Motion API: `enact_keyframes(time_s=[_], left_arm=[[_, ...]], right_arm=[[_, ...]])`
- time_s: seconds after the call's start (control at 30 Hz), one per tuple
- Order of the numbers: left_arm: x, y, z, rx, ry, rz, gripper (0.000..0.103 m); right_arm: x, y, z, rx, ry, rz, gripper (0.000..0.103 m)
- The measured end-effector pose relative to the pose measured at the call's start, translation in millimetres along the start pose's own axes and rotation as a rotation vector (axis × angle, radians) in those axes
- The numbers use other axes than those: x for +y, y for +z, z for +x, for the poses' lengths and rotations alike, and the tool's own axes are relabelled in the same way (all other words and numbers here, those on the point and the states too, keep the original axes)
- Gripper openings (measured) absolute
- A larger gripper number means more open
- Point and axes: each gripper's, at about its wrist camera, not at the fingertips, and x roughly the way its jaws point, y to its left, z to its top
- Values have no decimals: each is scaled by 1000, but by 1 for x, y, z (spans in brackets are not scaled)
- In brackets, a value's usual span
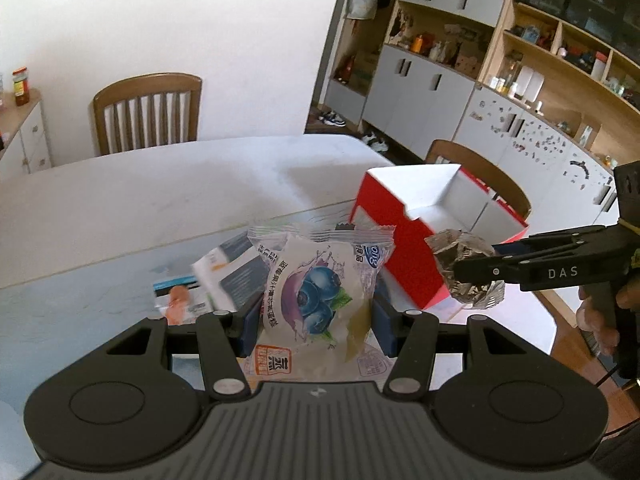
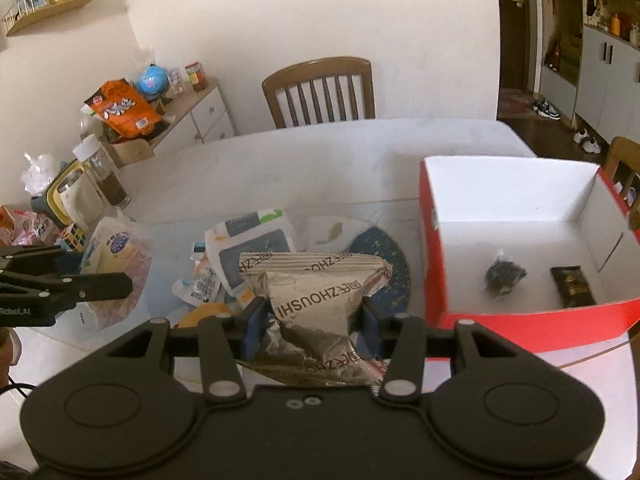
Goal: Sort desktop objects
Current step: 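Carry the bread bag and silver foil bag with both grippers toward the shoebox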
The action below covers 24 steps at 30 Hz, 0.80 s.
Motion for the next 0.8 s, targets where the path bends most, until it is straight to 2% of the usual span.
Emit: enact_keyframes(time_s=[0.3, 0.8], left_arm=[[-38, 23, 23, -1, -37, 39, 54], [-109, 68, 105, 26, -100, 85, 54]], right_arm=[[-33, 9, -18, -19, -8, 8, 48], [-125, 25, -25, -26, -48, 60, 48]])
